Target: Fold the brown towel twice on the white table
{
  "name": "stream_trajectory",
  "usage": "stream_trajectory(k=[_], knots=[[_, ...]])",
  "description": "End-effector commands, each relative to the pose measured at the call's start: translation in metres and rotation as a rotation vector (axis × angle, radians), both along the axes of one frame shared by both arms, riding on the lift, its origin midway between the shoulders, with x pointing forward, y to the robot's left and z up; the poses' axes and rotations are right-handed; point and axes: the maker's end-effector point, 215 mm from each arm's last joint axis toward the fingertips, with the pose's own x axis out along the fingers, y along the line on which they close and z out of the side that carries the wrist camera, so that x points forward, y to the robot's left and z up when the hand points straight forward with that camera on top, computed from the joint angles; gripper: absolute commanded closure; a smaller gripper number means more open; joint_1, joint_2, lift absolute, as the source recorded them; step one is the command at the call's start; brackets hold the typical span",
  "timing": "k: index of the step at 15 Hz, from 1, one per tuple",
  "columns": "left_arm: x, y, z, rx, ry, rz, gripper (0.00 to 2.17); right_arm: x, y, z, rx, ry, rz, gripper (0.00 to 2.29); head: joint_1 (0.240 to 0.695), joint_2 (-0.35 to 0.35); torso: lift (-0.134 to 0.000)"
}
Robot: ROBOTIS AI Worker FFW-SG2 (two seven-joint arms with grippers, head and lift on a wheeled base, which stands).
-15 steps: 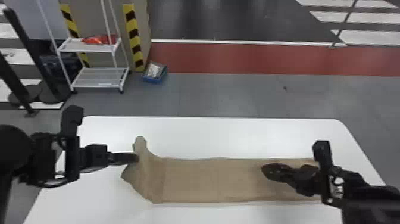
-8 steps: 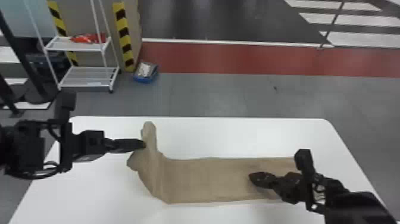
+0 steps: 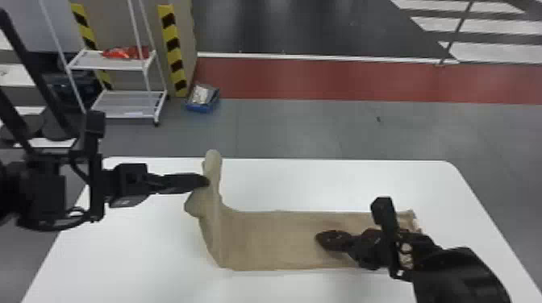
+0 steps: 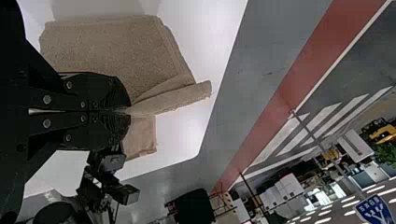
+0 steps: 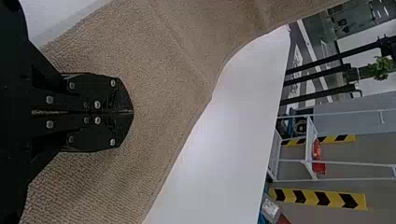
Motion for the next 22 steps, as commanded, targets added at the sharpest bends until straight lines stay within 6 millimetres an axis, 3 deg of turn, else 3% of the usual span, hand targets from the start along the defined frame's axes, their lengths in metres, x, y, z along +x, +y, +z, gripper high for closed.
stream_trajectory(k=[1,6,8,9,12,13,14,16,19,20,21,22], knots=[[-0.002,-0.001,0.001,-0.009,0.001,-0.004,1.43,0.006,0.030,0.002,0.014,0.001,0.027,1.86,0.695,-0.016,0.000],[-0.004,-0.005,-0.001,-0.013,0.006,-0.013,1.43,0.013,0.105,0.016,0.068,-0.019,0.090,1.86,0.695,0.055,0.000],[-0.003,-0.005,-0.002,-0.011,0.008,-0.011,1.43,0.013,0.107,0.017,0.075,-0.019,0.088,1.86,0.695,0.078,0.000],[-0.003,-0.005,-0.002,-0.008,0.009,-0.011,1.43,0.009,0.109,0.019,0.097,-0.012,0.084,1.73,0.695,0.089,0.000],[-0.007,-0.002,-0.008,-0.016,0.021,-0.002,1.43,0.013,0.095,0.044,0.177,-0.038,0.039,0.86,0.695,0.100,0.000],[-0.013,-0.007,-0.012,-0.025,0.032,-0.011,1.43,0.014,0.088,0.058,0.223,-0.064,0.016,0.34,0.695,0.098,0.000],[-0.011,-0.015,-0.015,-0.026,0.029,-0.006,1.43,0.019,0.067,0.068,0.227,-0.092,-0.021,0.00,0.695,0.095,0.000],[-0.007,-0.039,-0.028,-0.027,0.025,0.011,1.43,0.028,0.011,0.082,0.236,-0.127,-0.098,0.00,0.695,0.055,0.000],[0.026,-0.066,-0.037,-0.013,-0.089,0.118,1.44,0.035,-0.084,0.104,0.281,-0.160,-0.245,0.07,0.695,-0.040,0.000],[0.028,-0.079,-0.039,-0.016,-0.097,0.123,1.44,0.031,-0.106,0.109,0.314,-0.154,-0.289,0.09,0.695,-0.071,0.000],[0.029,-0.098,-0.042,-0.017,-0.111,0.124,1.44,0.023,-0.124,0.110,0.317,-0.156,-0.316,0.09,0.695,-0.146,0.000],[0.027,-0.120,-0.047,-0.005,-0.126,0.108,1.43,0.021,-0.141,0.116,0.323,-0.173,-0.348,0.09,0.695,-0.146,0.000]])
